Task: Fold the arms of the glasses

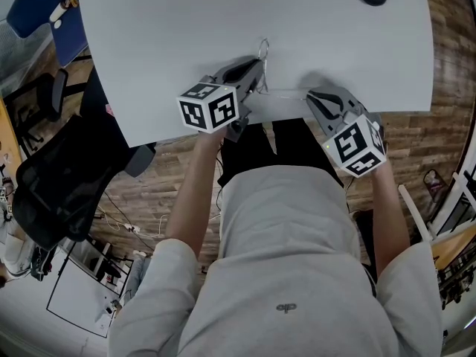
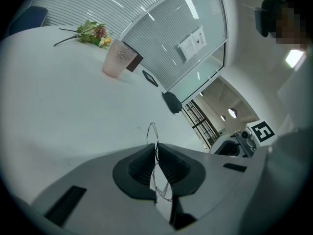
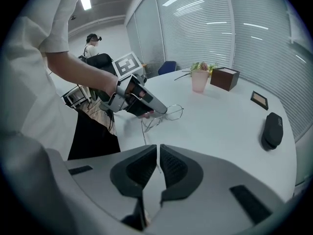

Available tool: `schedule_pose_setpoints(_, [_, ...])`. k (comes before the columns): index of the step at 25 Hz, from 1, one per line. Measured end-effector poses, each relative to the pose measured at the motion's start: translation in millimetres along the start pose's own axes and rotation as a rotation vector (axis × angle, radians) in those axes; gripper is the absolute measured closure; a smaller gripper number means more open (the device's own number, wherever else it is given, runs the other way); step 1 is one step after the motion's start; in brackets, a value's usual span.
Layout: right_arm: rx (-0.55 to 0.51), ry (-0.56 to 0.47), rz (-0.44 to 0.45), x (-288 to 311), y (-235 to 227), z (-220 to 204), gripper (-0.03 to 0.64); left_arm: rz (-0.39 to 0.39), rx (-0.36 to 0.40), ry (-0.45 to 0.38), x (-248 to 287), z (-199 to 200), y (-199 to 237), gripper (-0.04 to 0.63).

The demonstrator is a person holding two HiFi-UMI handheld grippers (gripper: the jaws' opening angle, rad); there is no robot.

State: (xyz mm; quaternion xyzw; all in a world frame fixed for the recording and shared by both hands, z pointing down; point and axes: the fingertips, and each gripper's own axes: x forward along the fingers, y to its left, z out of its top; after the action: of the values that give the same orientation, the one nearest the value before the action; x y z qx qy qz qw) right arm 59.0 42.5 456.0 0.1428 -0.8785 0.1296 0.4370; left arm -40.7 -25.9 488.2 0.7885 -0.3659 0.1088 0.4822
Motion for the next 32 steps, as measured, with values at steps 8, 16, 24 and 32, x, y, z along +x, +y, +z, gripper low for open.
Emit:
schedule_pose_setpoints(8, [-0.009,0.020,0.006,-11,8,-13,0.563,0.007,0.006,0.002,-3,-4,0,0.561])
schedule_pose_setpoints(16, [-0.034,0.067,-0.014,-4,15,-26,0.520,0.010,0.002,-0.006,-8,-8,2,0.561])
schedule_pose_setpoints(24, [-0.088,0.114,-0.051,8,12,-36,0.534,0.010,0.003,-0.005,-10,-10,3,0.561])
schedule_pose_setpoints(32, [-0.104,0.117,-0.064,6,12,-38,0.588,0.009,0.007,-0.004,-13,-11,2,0.561])
